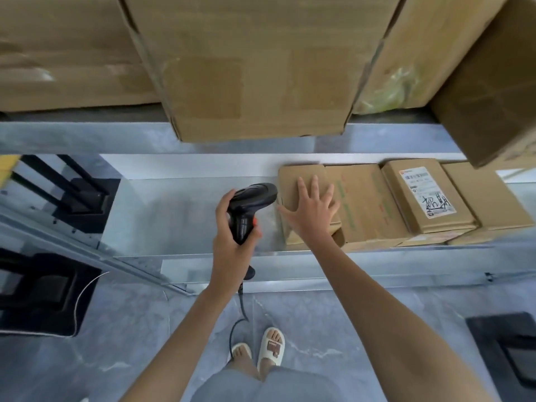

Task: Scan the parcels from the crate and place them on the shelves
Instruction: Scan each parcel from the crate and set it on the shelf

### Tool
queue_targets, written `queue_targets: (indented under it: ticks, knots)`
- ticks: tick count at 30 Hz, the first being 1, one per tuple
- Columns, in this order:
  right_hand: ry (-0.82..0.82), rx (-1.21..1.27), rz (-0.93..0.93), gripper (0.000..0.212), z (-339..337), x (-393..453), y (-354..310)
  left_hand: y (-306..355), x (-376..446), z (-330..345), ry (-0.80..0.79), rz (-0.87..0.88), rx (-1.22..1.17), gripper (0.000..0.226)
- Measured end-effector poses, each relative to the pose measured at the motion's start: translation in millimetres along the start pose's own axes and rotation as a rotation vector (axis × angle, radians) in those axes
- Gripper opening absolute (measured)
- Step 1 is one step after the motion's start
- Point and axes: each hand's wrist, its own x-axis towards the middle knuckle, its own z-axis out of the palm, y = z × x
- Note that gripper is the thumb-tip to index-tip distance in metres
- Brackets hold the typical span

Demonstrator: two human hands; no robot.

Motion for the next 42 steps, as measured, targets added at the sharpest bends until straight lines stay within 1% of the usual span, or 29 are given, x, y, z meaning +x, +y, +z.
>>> queue_targets:
  ticks: [4,7,9,11,13,18,19,21,23,26,29,34,36,39,40,42]
  knots:
    - [0.043,0.066,-0.004,0.081,1.4,-3.9,-2.4,-5.7,0.4,5.6,0.015,0.003,-0.027,0.067]
    - [0.082,0.204,-0.034,0.08,-4.4,-13.5,-7.8,-7.5,1.8,7.2,0.081,-0.02,-0.086,0.071]
    - [0.11,0.349,-0.041,0.079,-7.7,-24.7,-13.1,-9.9,6.2,7.3,0.156,-0.107,-0.161,0.074]
    - [0.128,0.529,-0.004,0.077,-10.1,-37.5,-18.0,-11.5,11.2,5.6,0.214,-0.232,-0.257,0.076]
    - [0.131,0.698,0.038,0.078,-11.1,-48.6,-21.1,-14.1,14.6,2.6,0.225,-0.316,-0.326,0.077]
    - [0.07,1.174,0.129,0.078,-10.4,-69.8,-22.1,-19.2,15.6,0.8,0.198,-0.412,-0.436,0.075]
    - [0.057,1.237,0.137,0.076,-10.8,-72.0,-20.5,-19.3,15.6,0.7,0.191,-0.411,-0.455,0.075]
    - [0.017,1.274,0.124,0.075,-13.8,-73.2,-17.5,-17.5,15.3,0.9,0.177,-0.387,-0.469,0.073]
    - [-0.024,1.233,0.086,0.076,-18.1,-71.7,-15.4,-15.3,14.5,1.9,0.171,-0.355,-0.464,0.072]
    - [-0.033,1.076,0.005,0.077,-21.7,-72.4,-13.8,-12.8,15.3,3.1,0.189,-0.32,-0.46,0.071]
    - [-0.054,0.962,-0.005,0.078,-22.2,-75.9,-13.7,-12.1,14.9,4.5,0.196,-0.291,-0.443,0.073]
    - [-0.013,0.651,-0.093,0.083,-23.4,-78.9,-18.6,-16.3,8.1,9.9,0.172,-0.311,-0.435,0.076]
    - [-0.054,0.514,-0.076,0.094,-19.7,-83.5,-23.3,-20.1,6.3,13.2,0.183,-0.323,-0.428,0.078]
    - [-0.075,0.262,0.033,0.11,-8.6,-86.8,-30.3,-25.2,4.9,19.6,0.184,-0.371,-0.458,0.08]
    - [-0.072,0.222,0.06,0.111,-4.9,-86.2,-32.6,-26.3,4.6,20.4,0.189,-0.383,-0.455,0.08]
    - [-0.043,0.181,0.076,0.107,2.2,-83.9,-36.2,-27.2,5.1,16.8,0.228,-0.373,-0.422,0.081]
